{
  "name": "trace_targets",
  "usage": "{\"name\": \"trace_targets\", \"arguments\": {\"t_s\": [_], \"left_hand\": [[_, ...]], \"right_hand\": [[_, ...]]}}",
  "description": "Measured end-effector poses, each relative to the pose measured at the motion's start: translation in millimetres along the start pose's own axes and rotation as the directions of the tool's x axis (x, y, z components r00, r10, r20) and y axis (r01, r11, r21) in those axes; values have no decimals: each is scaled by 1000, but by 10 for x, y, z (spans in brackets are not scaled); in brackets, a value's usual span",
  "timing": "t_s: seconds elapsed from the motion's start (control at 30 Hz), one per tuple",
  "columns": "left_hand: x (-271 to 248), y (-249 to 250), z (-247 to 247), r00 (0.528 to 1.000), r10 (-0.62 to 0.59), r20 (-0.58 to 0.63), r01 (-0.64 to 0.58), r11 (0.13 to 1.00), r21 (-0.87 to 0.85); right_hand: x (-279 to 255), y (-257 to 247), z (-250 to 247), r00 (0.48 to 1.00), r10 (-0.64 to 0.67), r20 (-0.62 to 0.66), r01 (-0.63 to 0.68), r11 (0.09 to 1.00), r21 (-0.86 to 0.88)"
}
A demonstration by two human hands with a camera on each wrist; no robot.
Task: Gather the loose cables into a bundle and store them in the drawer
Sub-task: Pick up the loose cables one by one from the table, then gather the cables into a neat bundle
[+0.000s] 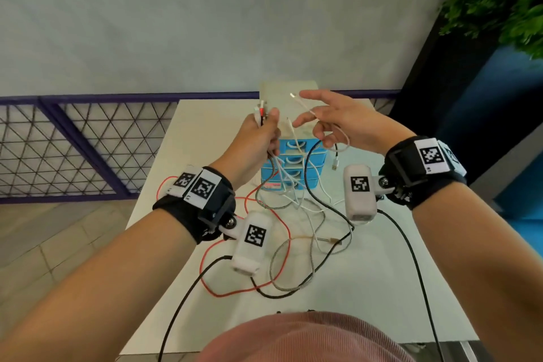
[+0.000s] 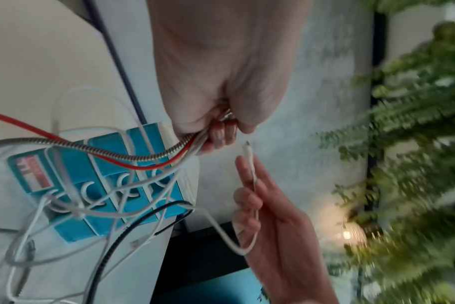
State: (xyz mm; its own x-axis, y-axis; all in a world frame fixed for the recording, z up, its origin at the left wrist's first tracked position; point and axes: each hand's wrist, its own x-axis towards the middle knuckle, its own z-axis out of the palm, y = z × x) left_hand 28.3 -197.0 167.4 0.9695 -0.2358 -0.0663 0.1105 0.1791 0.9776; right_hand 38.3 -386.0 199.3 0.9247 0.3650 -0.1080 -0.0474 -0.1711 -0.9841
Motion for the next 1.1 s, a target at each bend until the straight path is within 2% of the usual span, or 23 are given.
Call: {"name": "trace_targets", "arguments": {"t_s": [0.1, 0.2, 0.3, 0.37, 0.43, 0.47, 0.57, 0.63, 0.7, 0.8, 0.93, 1.03, 1.1], "left_hand": [[25, 7, -83, 998, -66, -8, 65, 988, -139], [37, -3, -95, 999, -20, 26, 23, 992, -122], [19, 5, -42, 998, 61, 30, -60, 997, -41], [21, 18, -29, 995, 97, -15, -97, 995, 19], [17, 43, -26, 993, 102, -60, -99, 994, 53], [9, 56, -24, 992, 102, -71, -98, 993, 65], [-29, 70, -11, 986, 103, -128, -82, 984, 159], [-41, 60, -26, 979, 116, -168, -73, 968, 239], [-35, 32, -64, 981, 76, -181, -36, 976, 215], [-65, -4, -120, 995, -39, -97, 48, 995, 92], [-133, -29, -190, 997, -80, 1, 79, 987, 138], [-143, -6, -213, 997, -81, 3, 79, 982, 170], [-153, 37, -207, 997, -83, 0, 81, 972, 221]], "right_hand": [[7, 20, 60, 997, -62, -43, 62, 998, -8], [48, 43, 274, 984, -124, -128, 118, 991, -56], [104, 92, 464, 952, -144, -270, 87, 973, -213], [132, 143, 552, 923, -213, -322, 79, 920, -384], [138, 175, 647, 921, -258, -292, 60, 834, -548], [134, 186, 706, 931, -249, -266, 61, 826, -560], [137, 240, 846, 953, -196, -229, 69, 882, -467], [127, 269, 920, 952, -210, -224, 84, 879, -470], [106, 313, 1025, 948, -228, -223, 99, 875, -474], [77, 365, 1191, 959, -156, -237, 42, 903, -427], [27, 321, 1259, 990, -90, -112, 49, 944, -325], [31, 298, 1178, 997, -13, -80, -5, 974, -228], [37, 283, 1129, 999, 46, -15, -48, 991, -125]]}}
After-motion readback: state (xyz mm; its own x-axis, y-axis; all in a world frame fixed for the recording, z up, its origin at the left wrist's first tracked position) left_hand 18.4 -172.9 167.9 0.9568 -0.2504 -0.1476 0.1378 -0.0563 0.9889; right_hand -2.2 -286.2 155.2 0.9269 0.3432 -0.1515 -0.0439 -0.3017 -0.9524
